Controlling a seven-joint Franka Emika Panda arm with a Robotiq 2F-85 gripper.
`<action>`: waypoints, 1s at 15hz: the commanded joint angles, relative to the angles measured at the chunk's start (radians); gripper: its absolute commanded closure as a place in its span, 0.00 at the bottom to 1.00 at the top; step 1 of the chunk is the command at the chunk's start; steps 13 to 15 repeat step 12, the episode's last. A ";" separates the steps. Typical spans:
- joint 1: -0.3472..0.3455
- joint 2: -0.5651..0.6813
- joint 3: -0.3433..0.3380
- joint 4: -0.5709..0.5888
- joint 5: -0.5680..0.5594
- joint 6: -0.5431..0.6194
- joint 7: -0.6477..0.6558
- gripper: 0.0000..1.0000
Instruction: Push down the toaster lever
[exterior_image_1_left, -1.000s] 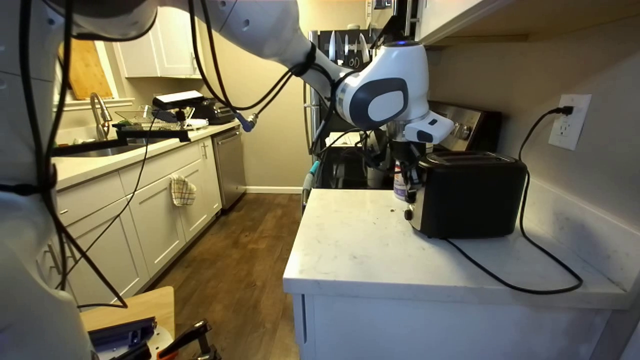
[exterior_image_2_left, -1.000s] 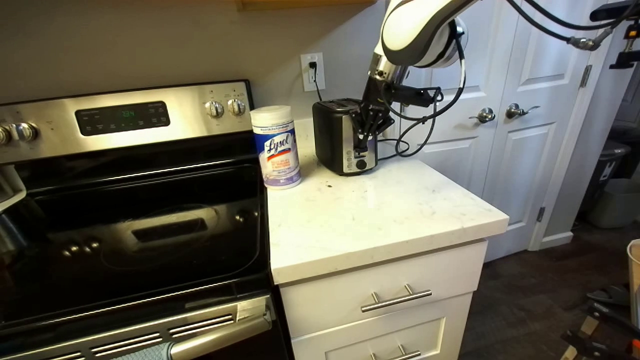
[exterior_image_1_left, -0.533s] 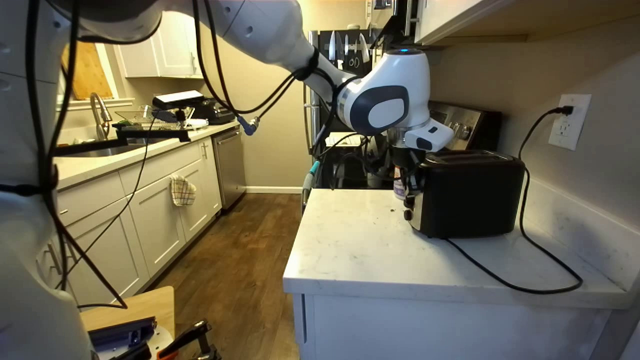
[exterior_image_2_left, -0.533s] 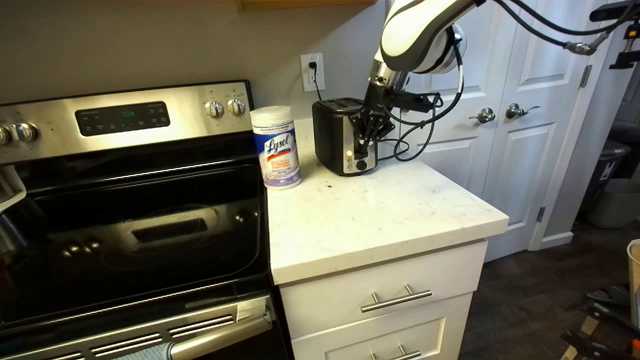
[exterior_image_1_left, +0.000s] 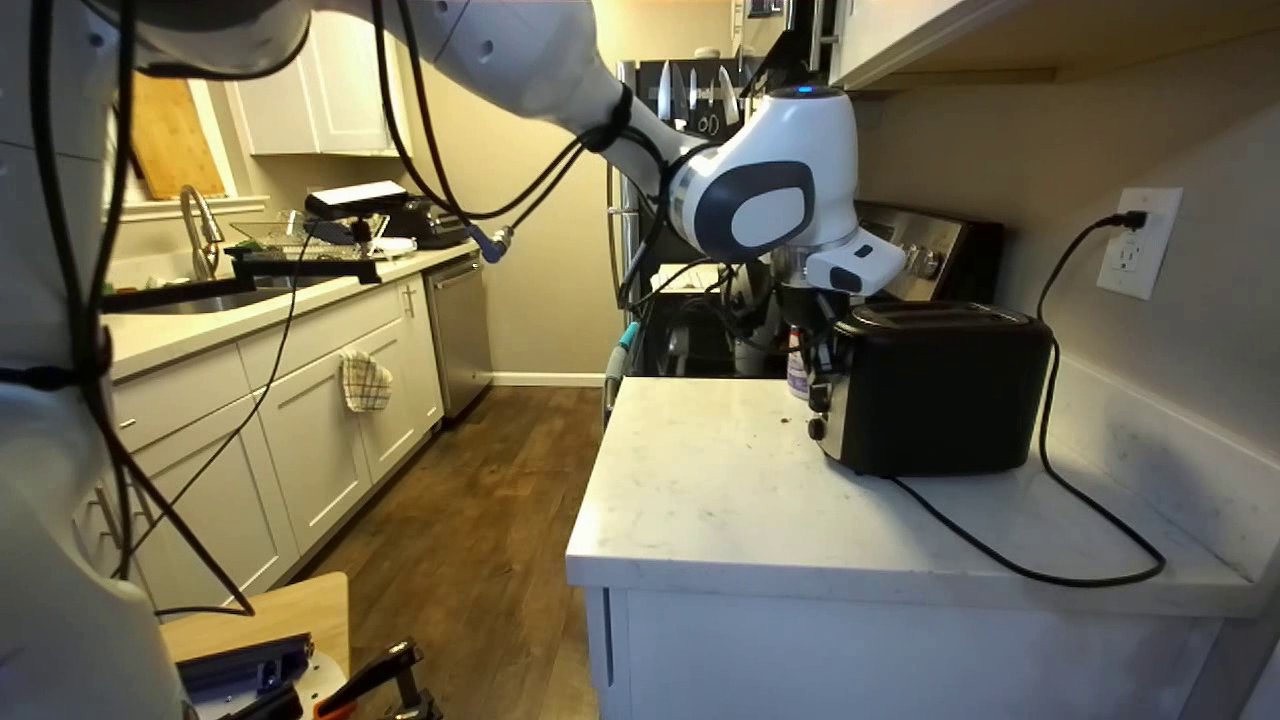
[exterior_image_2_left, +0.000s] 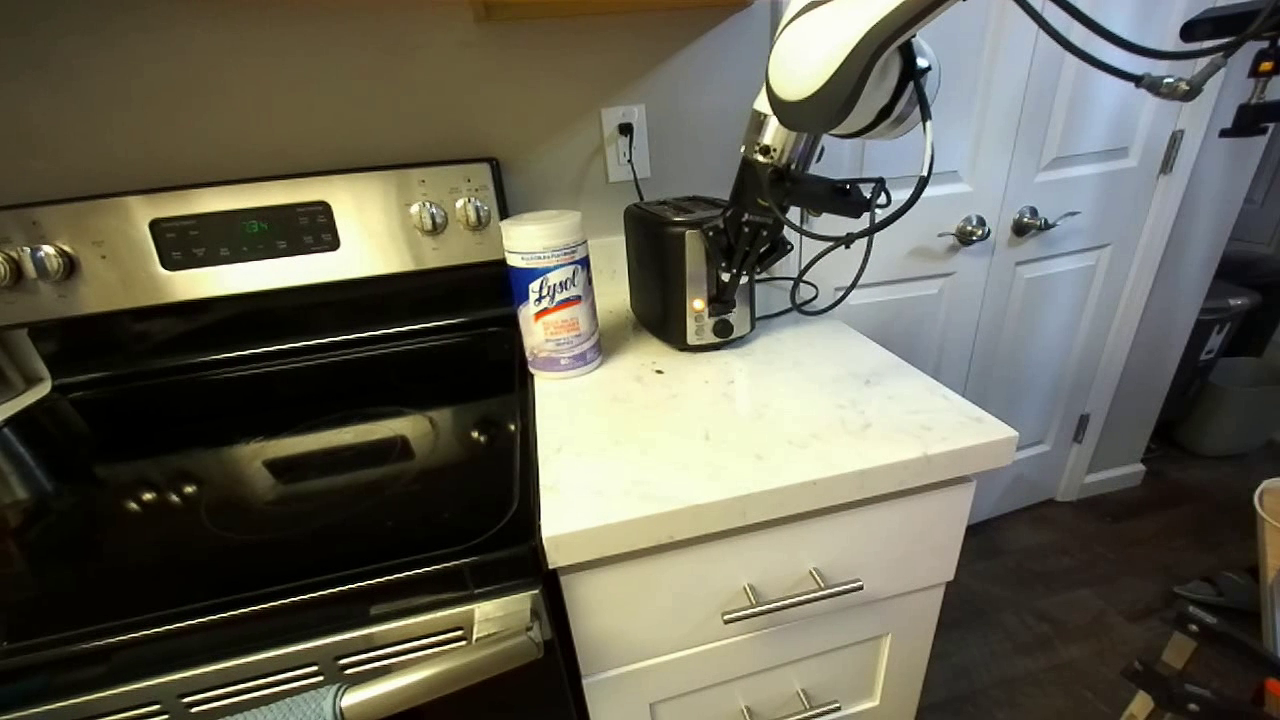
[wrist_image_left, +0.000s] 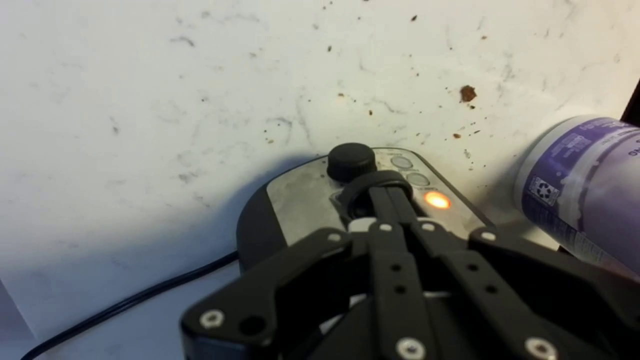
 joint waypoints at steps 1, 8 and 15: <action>0.021 -0.143 0.006 -0.135 0.005 -0.011 0.005 1.00; 0.071 -0.322 0.063 -0.328 0.020 -0.007 -0.007 1.00; 0.073 -0.353 0.077 -0.372 0.025 -0.008 -0.009 1.00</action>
